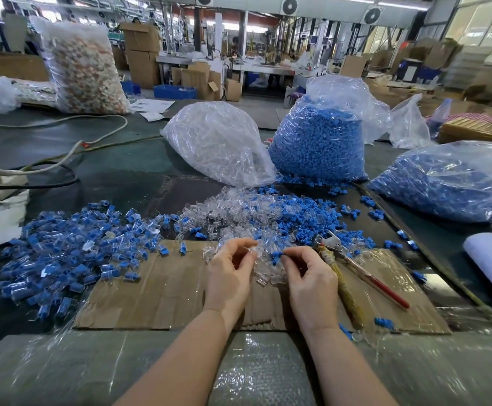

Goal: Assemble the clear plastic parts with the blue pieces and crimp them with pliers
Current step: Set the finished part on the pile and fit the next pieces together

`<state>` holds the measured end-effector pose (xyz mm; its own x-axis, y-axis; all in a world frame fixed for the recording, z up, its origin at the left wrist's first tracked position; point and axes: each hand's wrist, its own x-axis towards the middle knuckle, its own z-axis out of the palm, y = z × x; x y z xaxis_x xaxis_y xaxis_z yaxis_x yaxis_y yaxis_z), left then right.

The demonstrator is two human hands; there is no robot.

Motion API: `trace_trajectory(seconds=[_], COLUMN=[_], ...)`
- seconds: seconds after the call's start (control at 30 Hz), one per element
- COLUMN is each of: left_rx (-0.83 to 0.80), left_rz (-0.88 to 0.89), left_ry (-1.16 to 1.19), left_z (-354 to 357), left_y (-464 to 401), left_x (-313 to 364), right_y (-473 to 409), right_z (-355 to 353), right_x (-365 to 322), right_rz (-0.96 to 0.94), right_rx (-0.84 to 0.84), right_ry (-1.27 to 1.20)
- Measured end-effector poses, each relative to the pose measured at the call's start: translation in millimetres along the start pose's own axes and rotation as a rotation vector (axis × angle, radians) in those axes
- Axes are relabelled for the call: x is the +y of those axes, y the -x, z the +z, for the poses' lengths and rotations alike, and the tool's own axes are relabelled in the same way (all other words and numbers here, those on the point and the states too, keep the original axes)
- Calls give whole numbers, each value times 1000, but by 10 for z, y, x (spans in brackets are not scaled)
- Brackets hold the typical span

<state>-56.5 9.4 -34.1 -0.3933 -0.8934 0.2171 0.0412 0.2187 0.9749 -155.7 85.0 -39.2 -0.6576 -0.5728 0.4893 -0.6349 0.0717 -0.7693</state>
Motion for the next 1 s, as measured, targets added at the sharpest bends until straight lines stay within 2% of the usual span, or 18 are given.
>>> trace_trajectory(seconds=[0.37,0.63,1.0], left_rx=[-75,-120,-115], left_rz=[-36,21,20], left_ry=[-11,-75,-88], left_z=[1,20,11], left_y=[28,33,18], left_x=[13,-15,2], right_y=[24,48,40], right_z=[20,29,-5], right_x=[-9,-36,-65], right_rz=[-17,-124,-224], right_rx=[-131,-101,-138], right_ry=[36,223,122])
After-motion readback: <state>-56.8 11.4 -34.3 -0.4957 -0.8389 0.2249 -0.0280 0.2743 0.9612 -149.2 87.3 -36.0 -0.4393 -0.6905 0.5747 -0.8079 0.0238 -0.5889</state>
